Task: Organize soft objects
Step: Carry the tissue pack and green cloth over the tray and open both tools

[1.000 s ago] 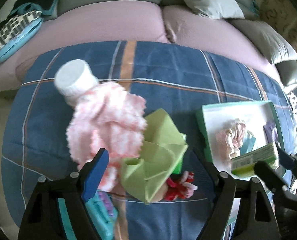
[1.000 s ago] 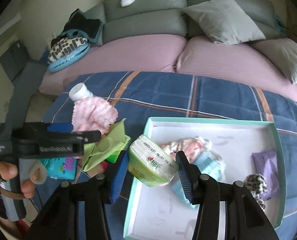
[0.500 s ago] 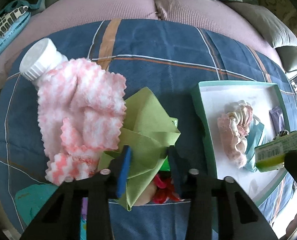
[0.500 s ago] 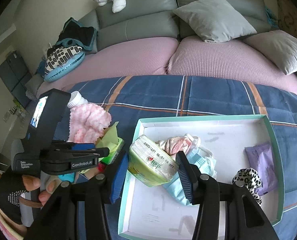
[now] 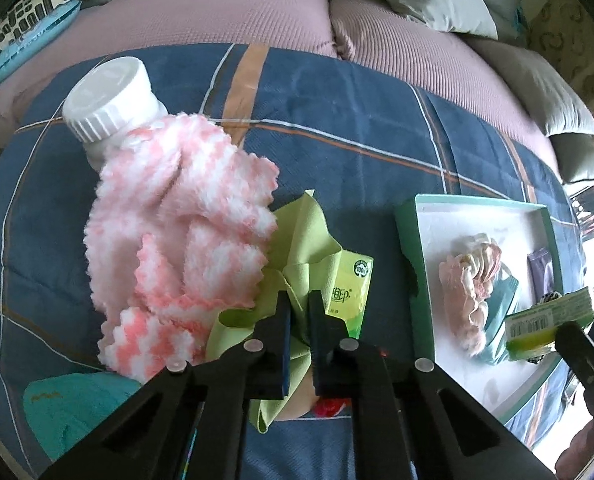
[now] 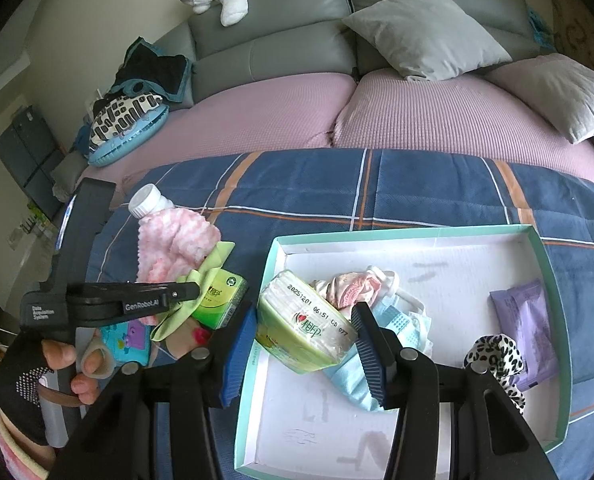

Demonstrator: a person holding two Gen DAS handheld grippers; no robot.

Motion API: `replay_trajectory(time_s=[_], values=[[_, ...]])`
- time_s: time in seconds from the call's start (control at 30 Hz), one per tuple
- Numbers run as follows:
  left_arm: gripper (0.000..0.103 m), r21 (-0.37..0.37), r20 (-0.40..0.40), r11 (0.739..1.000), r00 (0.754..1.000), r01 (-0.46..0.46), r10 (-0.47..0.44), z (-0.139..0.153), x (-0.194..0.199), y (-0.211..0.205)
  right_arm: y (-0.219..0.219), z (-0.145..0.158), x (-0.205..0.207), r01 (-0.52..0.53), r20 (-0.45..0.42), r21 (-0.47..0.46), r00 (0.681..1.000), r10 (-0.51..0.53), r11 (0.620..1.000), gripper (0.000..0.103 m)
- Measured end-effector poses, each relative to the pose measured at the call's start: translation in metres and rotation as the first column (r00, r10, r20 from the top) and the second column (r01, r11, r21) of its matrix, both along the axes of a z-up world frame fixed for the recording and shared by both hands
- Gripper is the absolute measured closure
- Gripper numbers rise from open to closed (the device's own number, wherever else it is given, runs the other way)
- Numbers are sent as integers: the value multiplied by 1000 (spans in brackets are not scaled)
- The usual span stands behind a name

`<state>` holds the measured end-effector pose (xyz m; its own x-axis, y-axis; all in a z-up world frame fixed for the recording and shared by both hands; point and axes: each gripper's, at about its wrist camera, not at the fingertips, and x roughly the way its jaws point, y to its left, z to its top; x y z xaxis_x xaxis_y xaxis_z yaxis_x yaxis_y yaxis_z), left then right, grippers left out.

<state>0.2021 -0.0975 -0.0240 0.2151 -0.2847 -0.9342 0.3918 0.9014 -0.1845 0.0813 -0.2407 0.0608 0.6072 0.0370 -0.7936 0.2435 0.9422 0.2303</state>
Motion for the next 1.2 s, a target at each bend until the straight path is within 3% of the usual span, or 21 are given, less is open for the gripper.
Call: replay_trajectory(time_s=[0.4, 0.73, 0.87, 1.0, 1.03, 1.1, 1.13, 1.2], values=[[97, -150, 38, 987, 997, -65, 71, 41, 2, 29, -3, 4, -3, 4, 24, 12, 1000, -4, 1000, 51], [98, -276, 181, 960, 978, -46, 99, 107, -14, 47, -8, 28, -15, 24, 103, 8, 994, -24, 1000, 51], [98, -252, 198, 967, 976, -38, 90, 107, -14, 41, -12, 33, -19, 33, 119, 9, 992, -34, 999, 51], [97, -158, 146, 986, 987, -46, 69, 83, -9, 30, -13, 29, -16, 31, 107, 11, 994, -32, 999, 51], [94, -147, 129, 988, 990, -45, 65, 76, -7, 27, -13, 28, -15, 29, 101, 11, 994, -30, 1000, 51], [77, -132, 106, 990, 992, -49, 63, 67, -4, 24, -13, 24, -14, 29, 90, 11, 995, -29, 1000, 51], [63, -116, 106, 992, 992, -52, 65, 63, -4, 23, -13, 23, -14, 28, 88, 11, 996, -29, 1000, 51], [59, -81, 109, 995, 992, -52, 60, 58, -5, 21, -12, 22, -13, 23, 86, 13, 996, -24, 1000, 51]])
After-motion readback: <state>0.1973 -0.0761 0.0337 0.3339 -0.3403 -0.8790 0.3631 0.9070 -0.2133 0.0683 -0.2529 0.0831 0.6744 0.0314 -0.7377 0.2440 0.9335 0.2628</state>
